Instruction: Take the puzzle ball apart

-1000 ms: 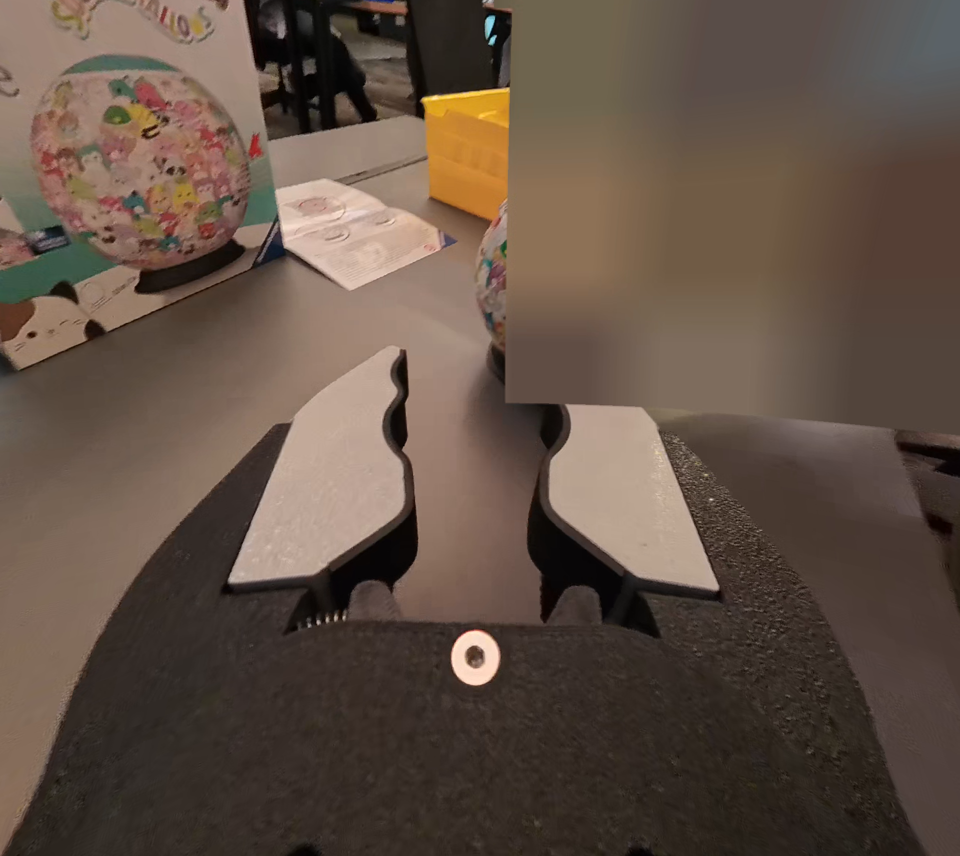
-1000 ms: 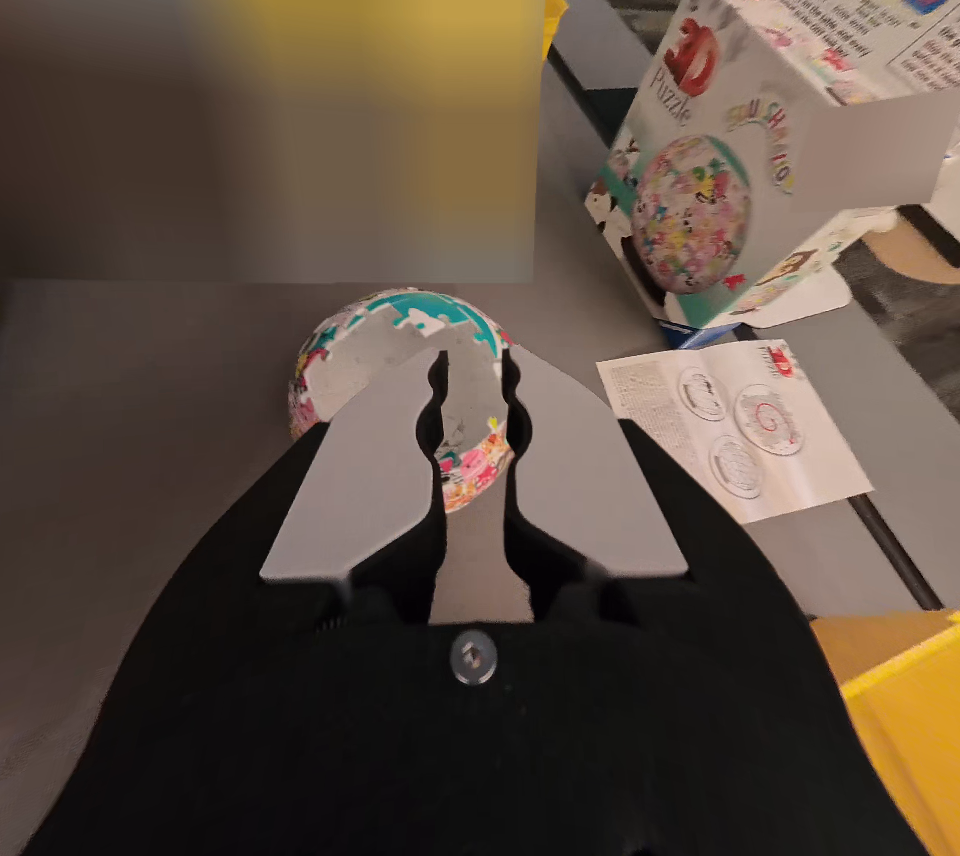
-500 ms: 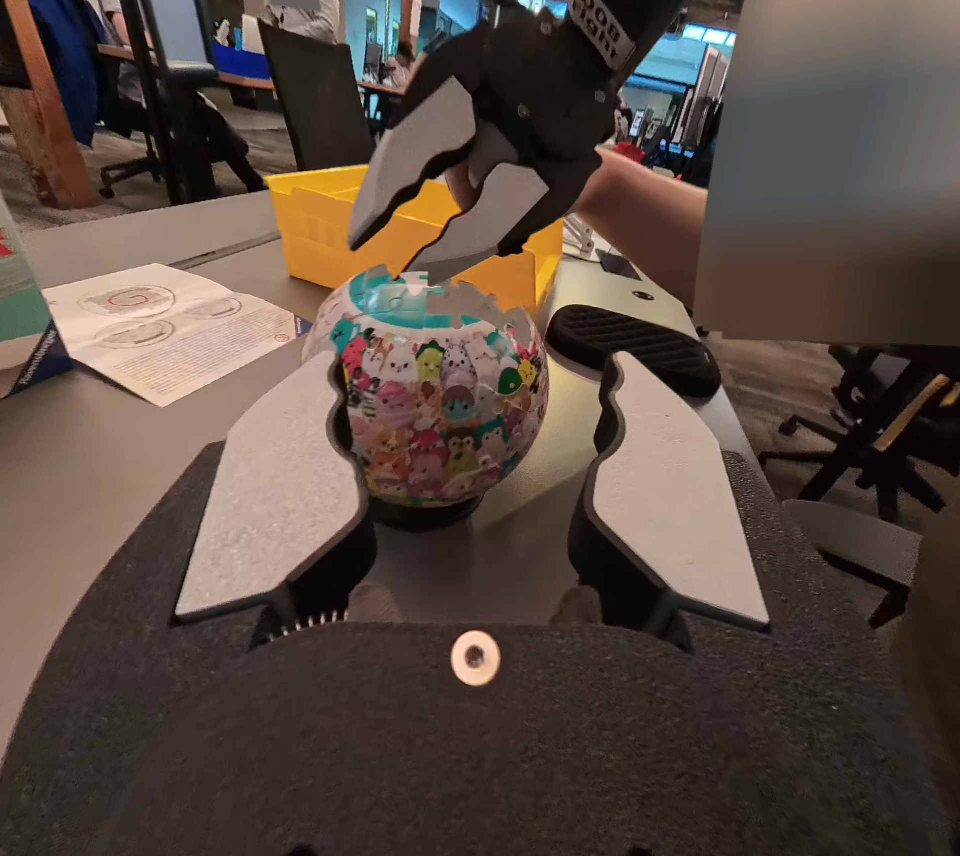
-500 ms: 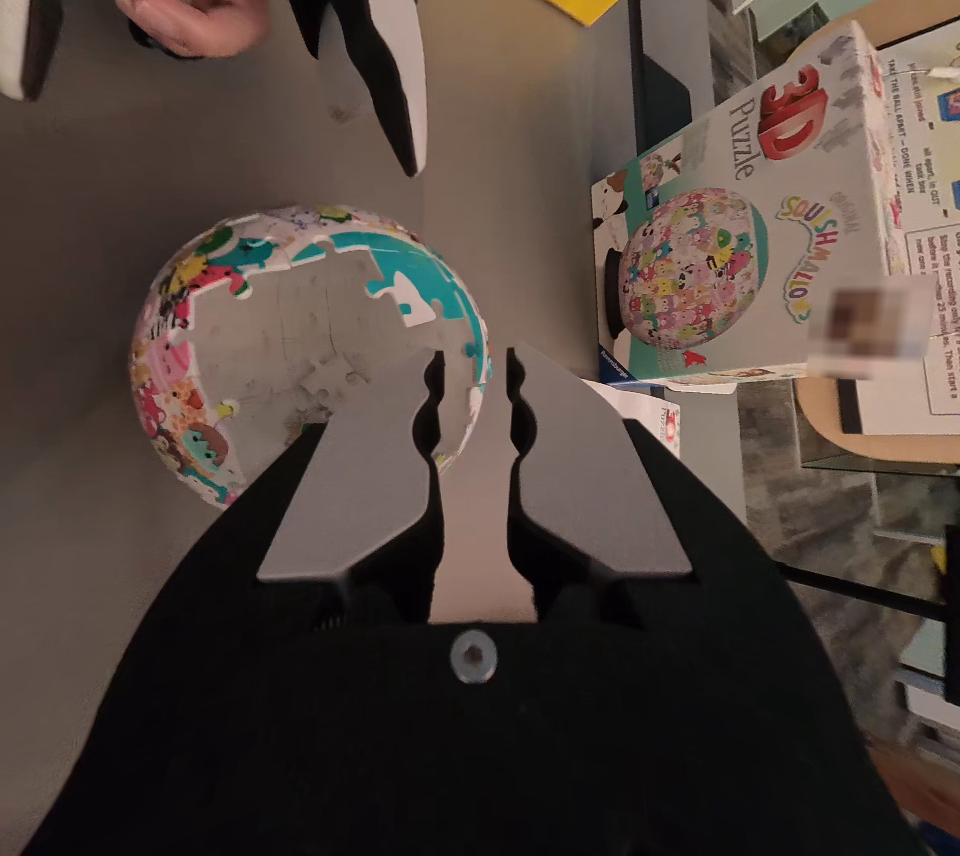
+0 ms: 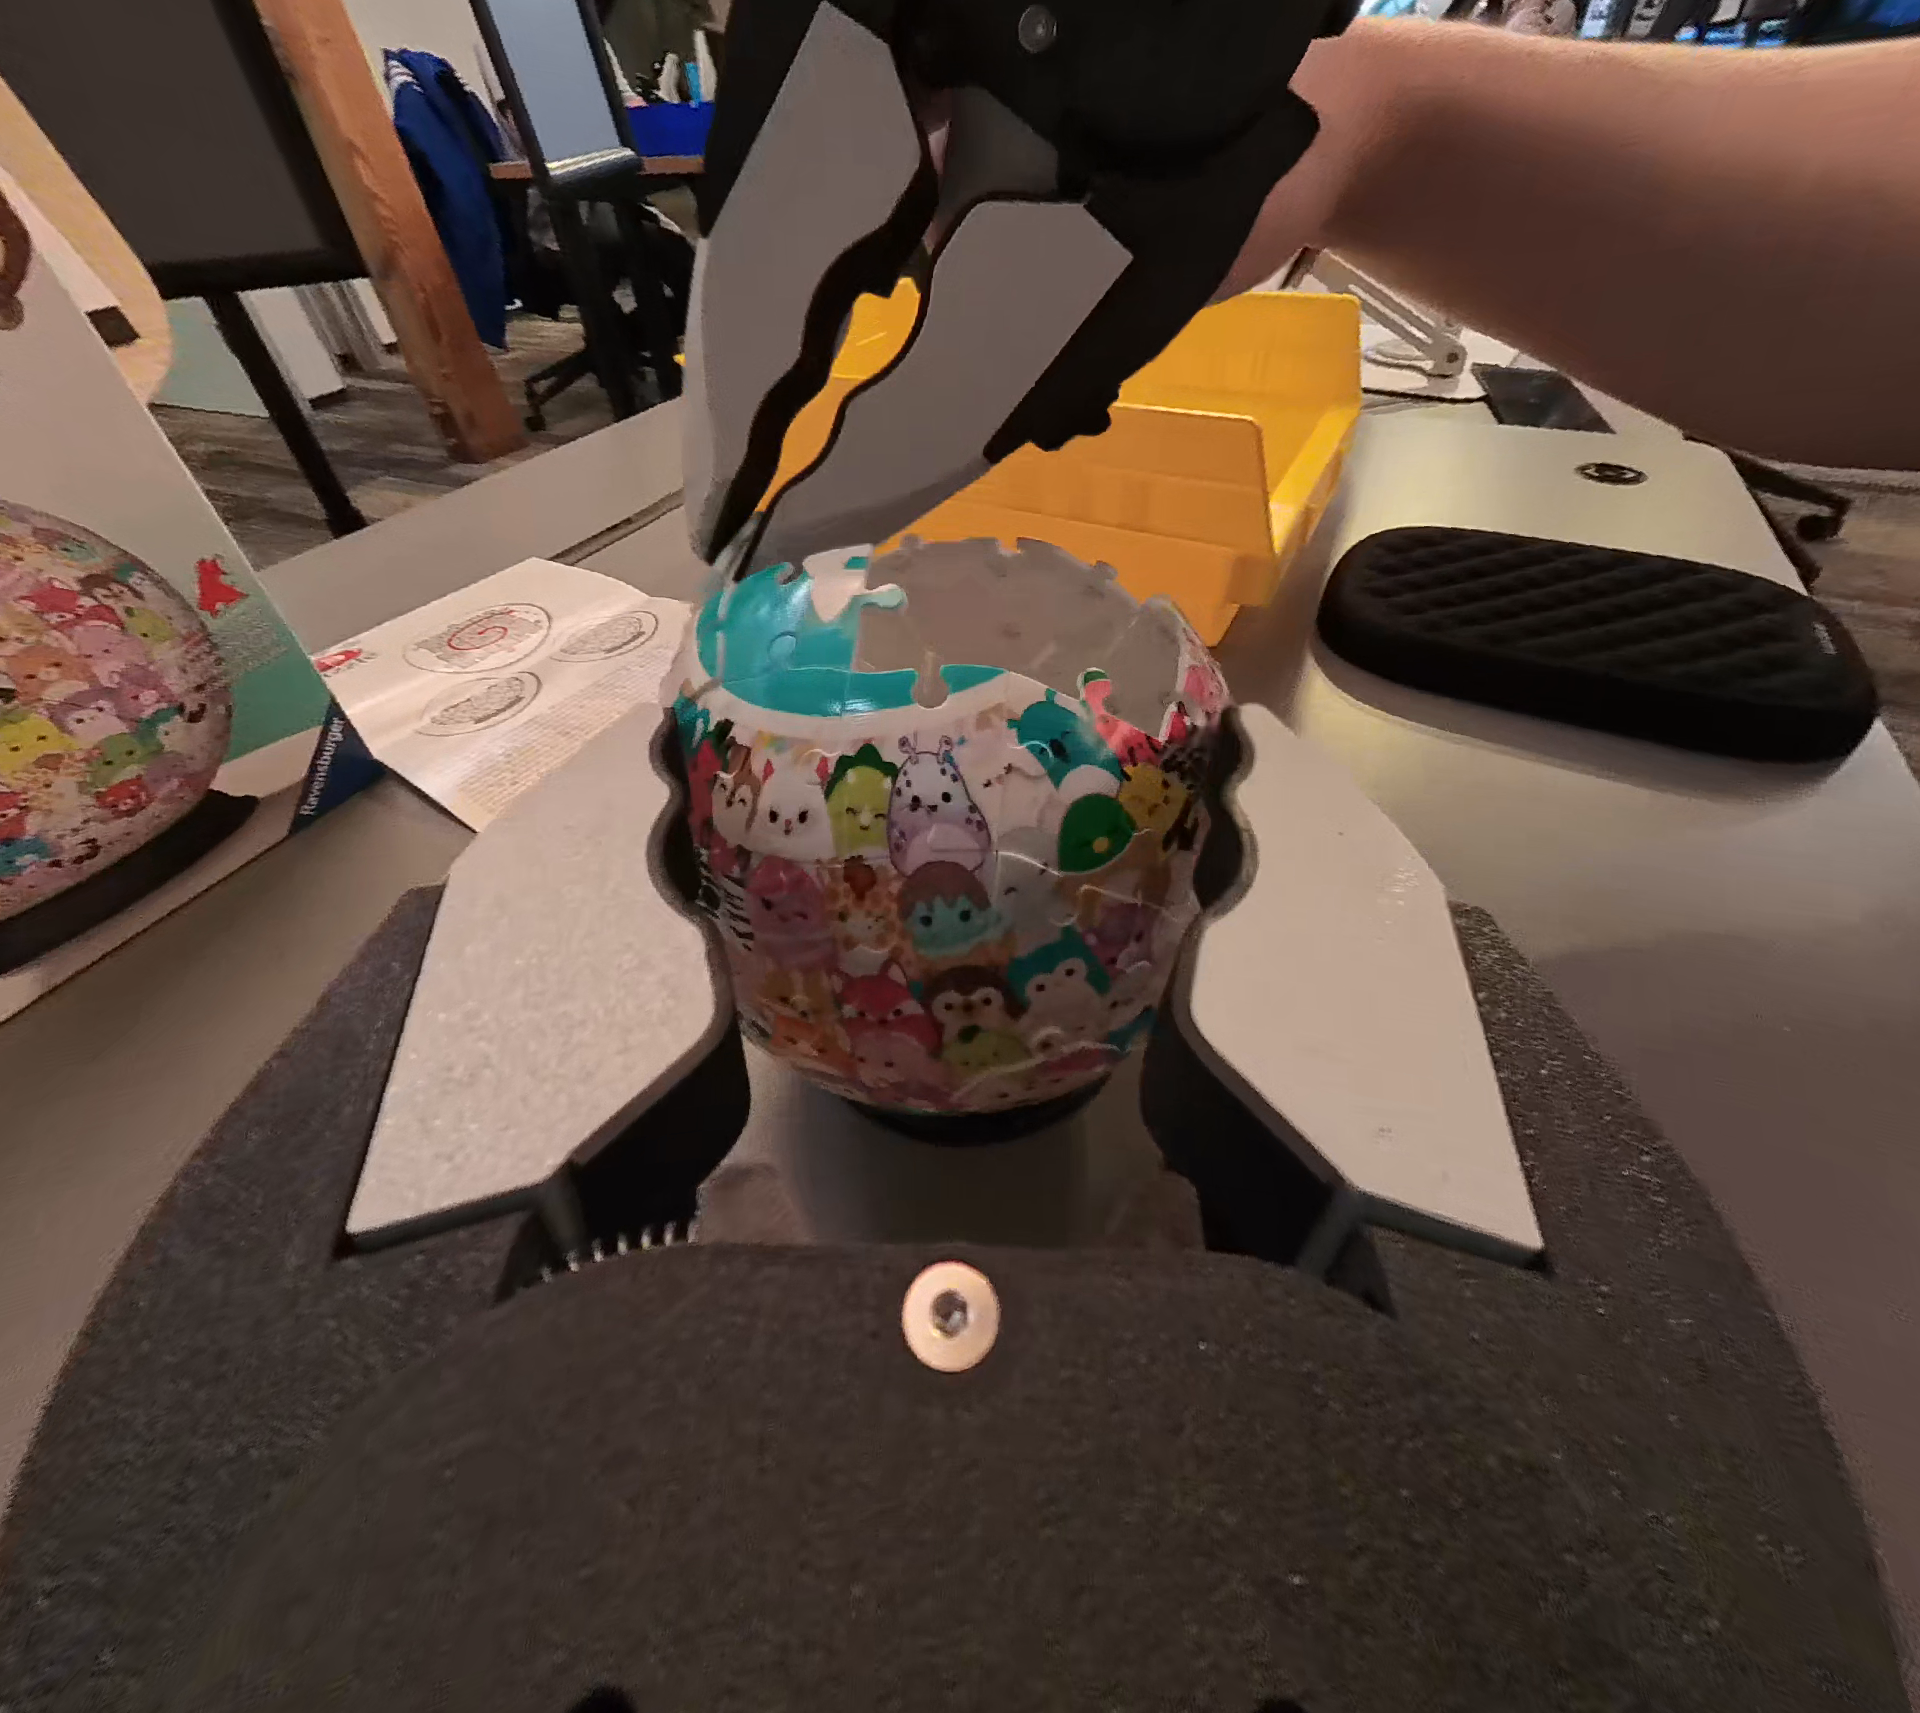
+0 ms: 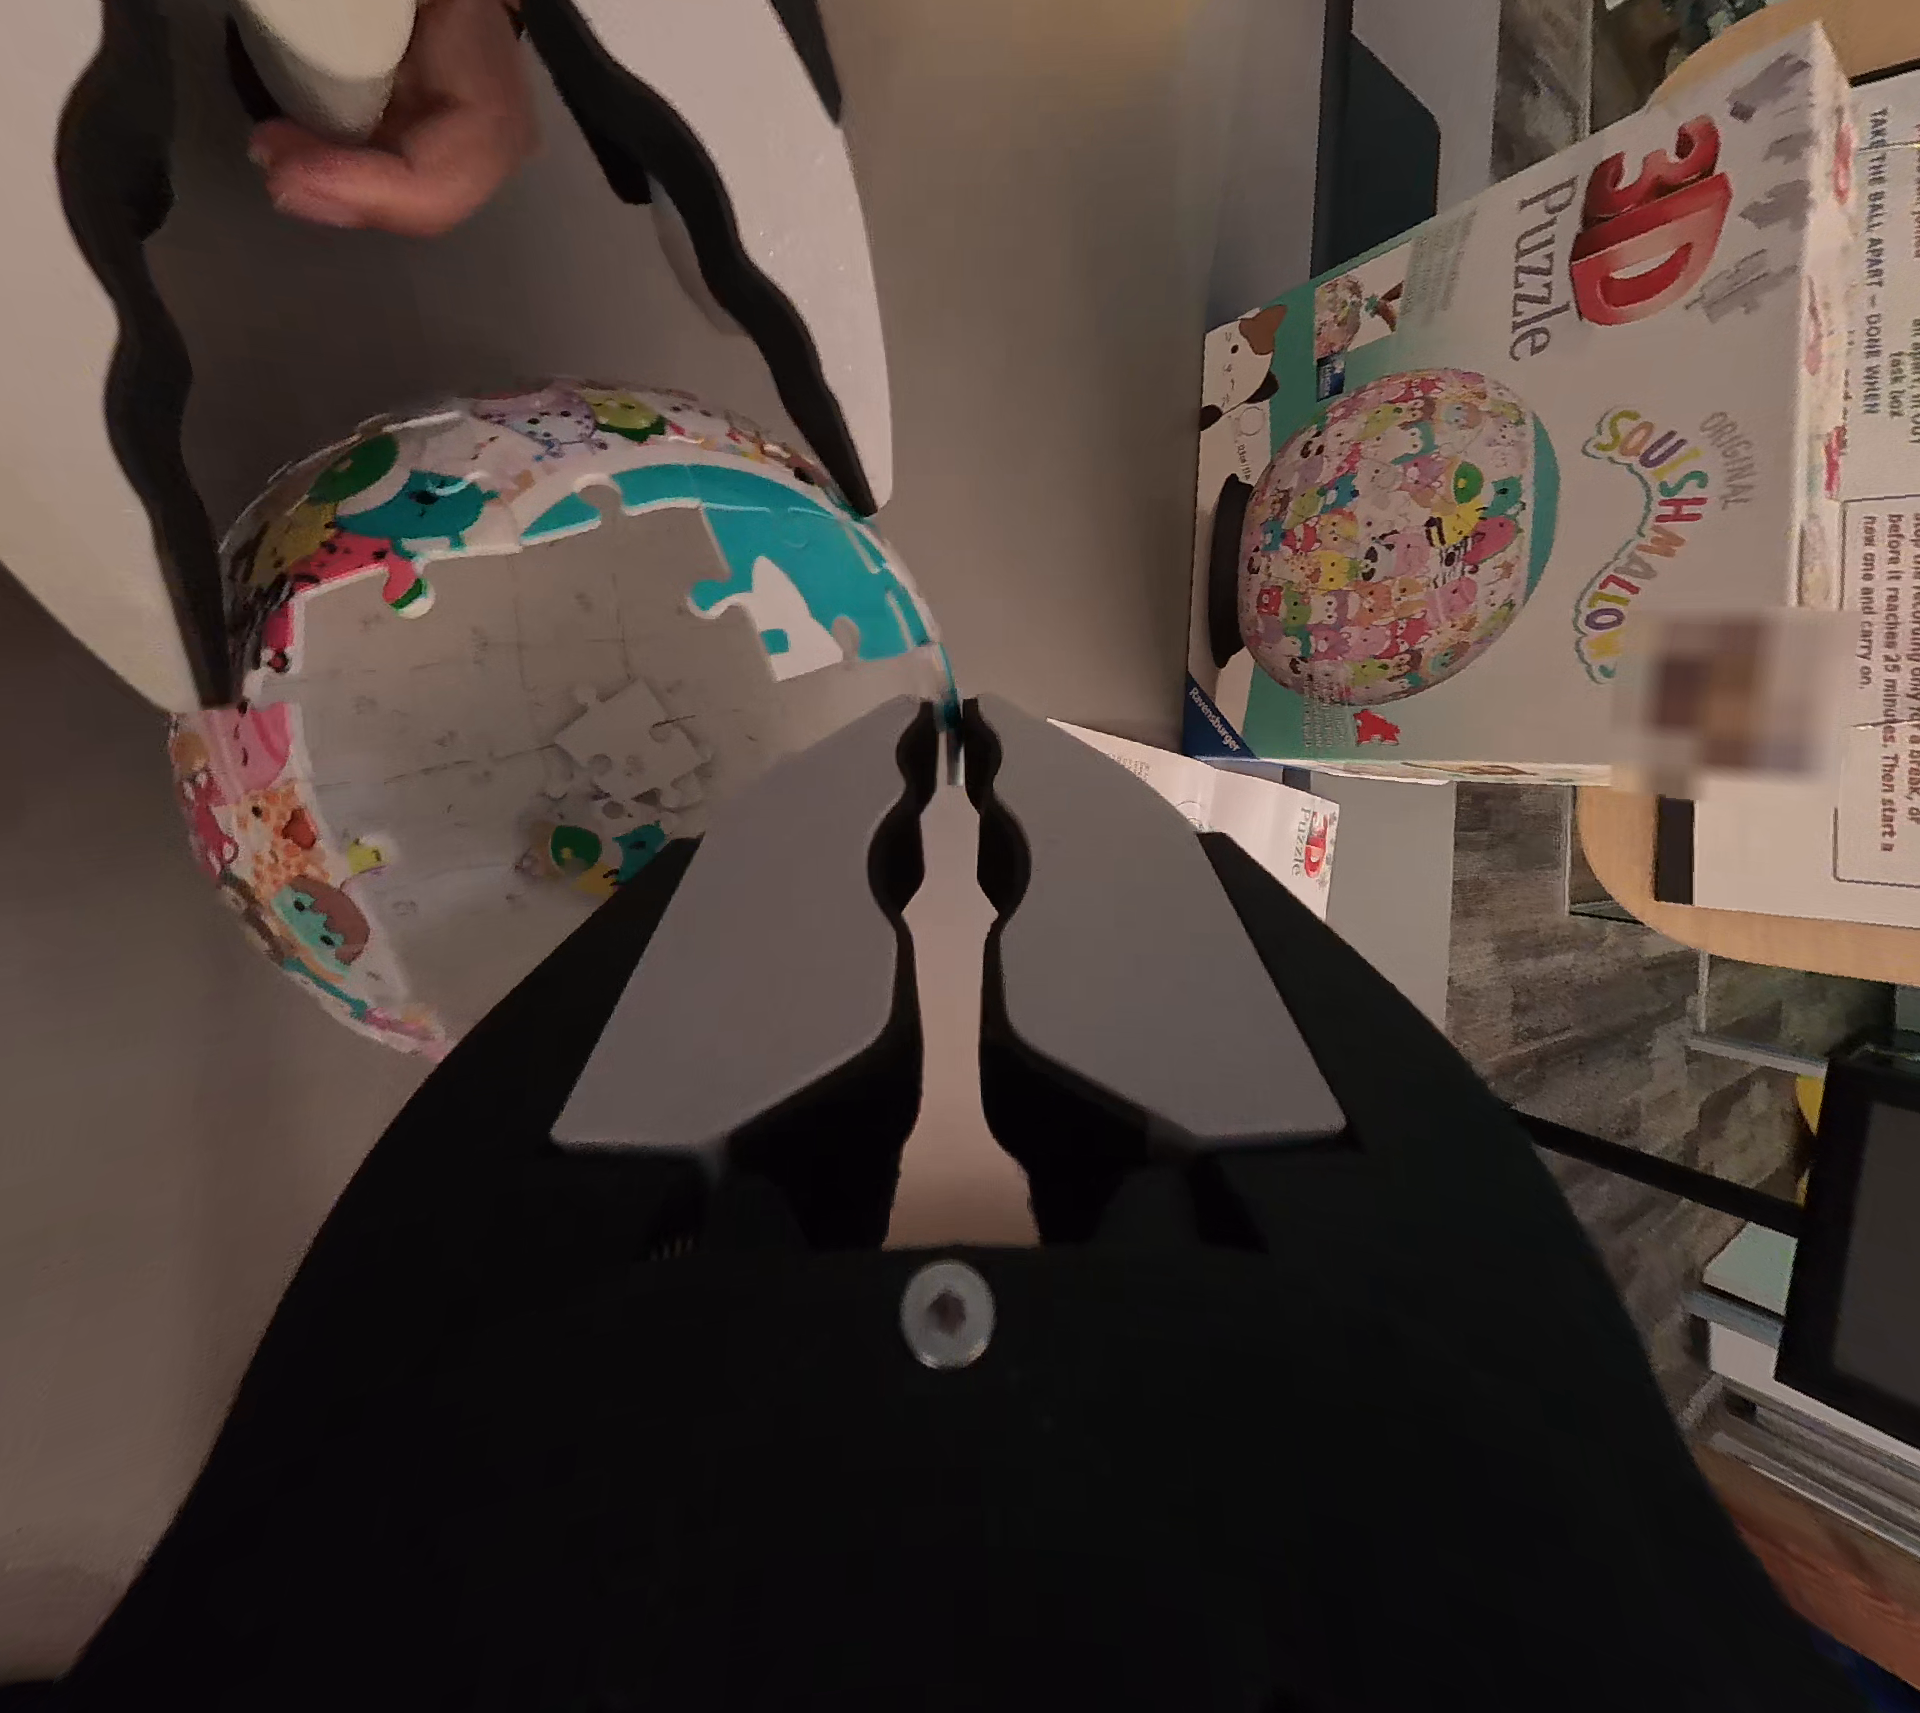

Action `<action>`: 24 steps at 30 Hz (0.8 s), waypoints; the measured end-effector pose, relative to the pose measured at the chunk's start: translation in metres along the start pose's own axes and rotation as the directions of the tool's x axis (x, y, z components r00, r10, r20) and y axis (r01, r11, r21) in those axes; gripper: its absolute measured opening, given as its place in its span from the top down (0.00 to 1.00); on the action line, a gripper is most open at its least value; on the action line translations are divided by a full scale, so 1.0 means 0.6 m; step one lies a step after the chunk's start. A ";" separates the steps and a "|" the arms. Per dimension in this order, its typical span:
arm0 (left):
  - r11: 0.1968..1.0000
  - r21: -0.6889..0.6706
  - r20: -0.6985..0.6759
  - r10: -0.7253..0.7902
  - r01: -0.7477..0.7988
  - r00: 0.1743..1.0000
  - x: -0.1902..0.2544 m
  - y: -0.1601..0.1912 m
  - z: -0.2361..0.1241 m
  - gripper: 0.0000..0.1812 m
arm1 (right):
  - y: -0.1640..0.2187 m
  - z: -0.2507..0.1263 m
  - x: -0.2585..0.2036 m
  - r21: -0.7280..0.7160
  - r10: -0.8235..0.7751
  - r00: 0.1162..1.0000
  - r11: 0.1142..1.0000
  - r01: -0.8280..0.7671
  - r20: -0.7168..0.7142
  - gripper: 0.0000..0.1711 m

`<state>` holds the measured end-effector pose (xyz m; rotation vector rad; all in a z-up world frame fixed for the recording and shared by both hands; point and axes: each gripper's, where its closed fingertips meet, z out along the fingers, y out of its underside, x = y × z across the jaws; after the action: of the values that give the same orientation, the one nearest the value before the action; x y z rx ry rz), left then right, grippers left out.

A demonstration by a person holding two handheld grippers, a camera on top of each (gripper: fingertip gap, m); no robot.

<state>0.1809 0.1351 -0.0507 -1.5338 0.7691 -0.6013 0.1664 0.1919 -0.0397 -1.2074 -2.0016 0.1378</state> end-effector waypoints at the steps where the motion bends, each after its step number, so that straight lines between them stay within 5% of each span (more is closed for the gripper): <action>1: 1.000 0.006 0.007 0.003 -0.003 1.000 -0.001 0.000 0.001 0.47 | -0.001 -0.001 0.004 0.002 0.014 1.000 1.000 -0.014 -0.007 0.98; 8: 1.000 0.023 -0.016 0.000 0.001 1.000 0.001 0.000 0.000 0.48 | -0.005 -0.021 0.040 0.066 0.113 0.992 0.992 -0.110 -0.050 0.98; 13: 0.997 0.069 -0.065 -0.022 0.026 0.998 0.011 -0.005 -0.015 0.48 | 0.042 -0.141 0.126 0.121 0.368 0.913 0.928 -0.351 -0.175 0.98; 16: 0.994 0.105 -0.102 -0.031 0.041 0.994 0.019 -0.014 -0.032 0.48 | 0.189 -0.199 0.123 -0.023 0.691 0.715 0.717 -0.697 -0.103 0.98; 20: 0.989 0.148 -0.115 -0.002 0.019 0.993 0.024 -0.038 -0.045 0.49 | 0.351 -0.177 0.039 -0.250 0.892 0.450 0.427 -0.869 -0.041 0.98; 24: 0.988 0.153 -0.123 0.013 0.006 0.992 0.029 -0.040 -0.047 0.49 | 0.412 -0.145 -0.046 -0.433 0.908 0.418 0.365 -0.824 -0.029 0.98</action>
<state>0.1737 0.1045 -0.0250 -1.3634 0.8007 -0.7413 0.4054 0.2797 -0.1078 -2.5677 -1.3097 0.4349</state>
